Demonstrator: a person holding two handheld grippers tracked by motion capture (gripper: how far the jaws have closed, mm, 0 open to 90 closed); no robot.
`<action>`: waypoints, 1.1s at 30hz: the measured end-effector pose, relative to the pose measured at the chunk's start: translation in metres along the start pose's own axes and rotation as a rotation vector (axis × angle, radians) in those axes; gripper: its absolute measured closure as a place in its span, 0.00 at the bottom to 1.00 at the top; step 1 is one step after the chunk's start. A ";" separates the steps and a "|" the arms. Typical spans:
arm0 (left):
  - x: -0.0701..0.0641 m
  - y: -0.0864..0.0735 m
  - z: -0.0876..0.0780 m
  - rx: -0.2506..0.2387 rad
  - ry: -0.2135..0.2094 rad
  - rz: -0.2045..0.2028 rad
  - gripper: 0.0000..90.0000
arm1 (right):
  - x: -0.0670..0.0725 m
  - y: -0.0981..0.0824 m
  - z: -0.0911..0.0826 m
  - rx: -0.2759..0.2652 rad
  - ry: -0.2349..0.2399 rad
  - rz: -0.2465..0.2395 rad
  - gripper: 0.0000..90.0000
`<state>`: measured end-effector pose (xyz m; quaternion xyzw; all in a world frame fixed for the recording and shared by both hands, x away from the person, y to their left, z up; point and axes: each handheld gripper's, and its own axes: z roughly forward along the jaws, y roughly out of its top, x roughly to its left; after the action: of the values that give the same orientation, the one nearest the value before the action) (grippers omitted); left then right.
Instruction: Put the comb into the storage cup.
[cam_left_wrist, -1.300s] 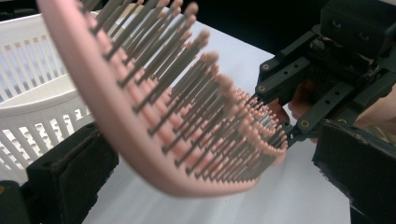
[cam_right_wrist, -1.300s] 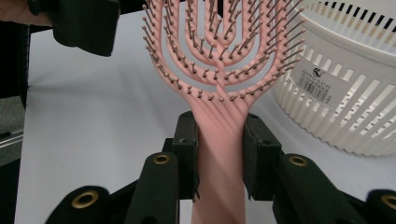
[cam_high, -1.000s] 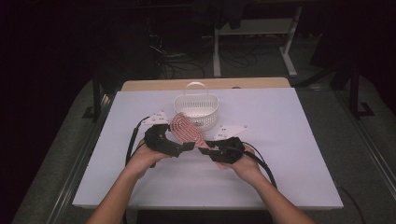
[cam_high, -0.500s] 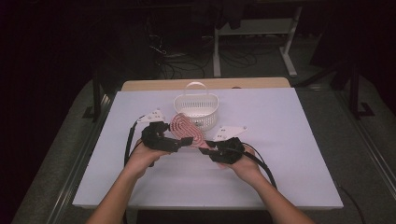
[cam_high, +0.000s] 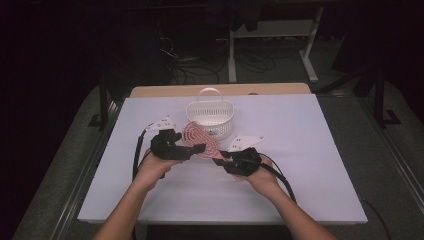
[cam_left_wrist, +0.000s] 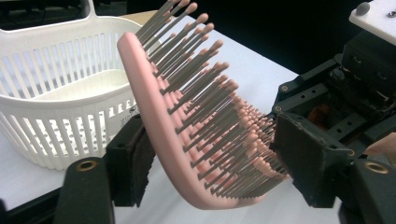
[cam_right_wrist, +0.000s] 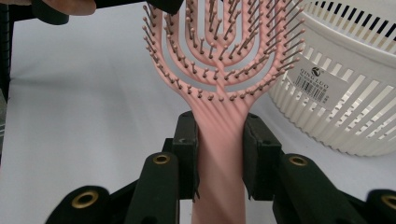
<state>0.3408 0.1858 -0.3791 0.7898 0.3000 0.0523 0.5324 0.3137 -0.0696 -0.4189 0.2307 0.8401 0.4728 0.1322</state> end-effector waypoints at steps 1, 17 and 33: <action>0.000 0.000 0.000 0.001 0.000 -0.001 0.37 | 0.000 0.000 0.000 0.001 -0.004 -0.004 0.76; 0.003 0.000 0.000 -0.007 -0.039 -0.026 0.52 | 0.001 0.000 0.001 0.000 -0.017 -0.005 0.76; 0.004 0.000 -0.001 -0.031 -0.093 -0.064 0.65 | 0.003 0.000 0.005 0.006 -0.029 -0.006 0.76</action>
<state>0.3435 0.1884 -0.3800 0.7731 0.2991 0.0033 0.5592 0.3131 -0.0643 -0.4209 0.2350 0.8402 0.4666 0.1451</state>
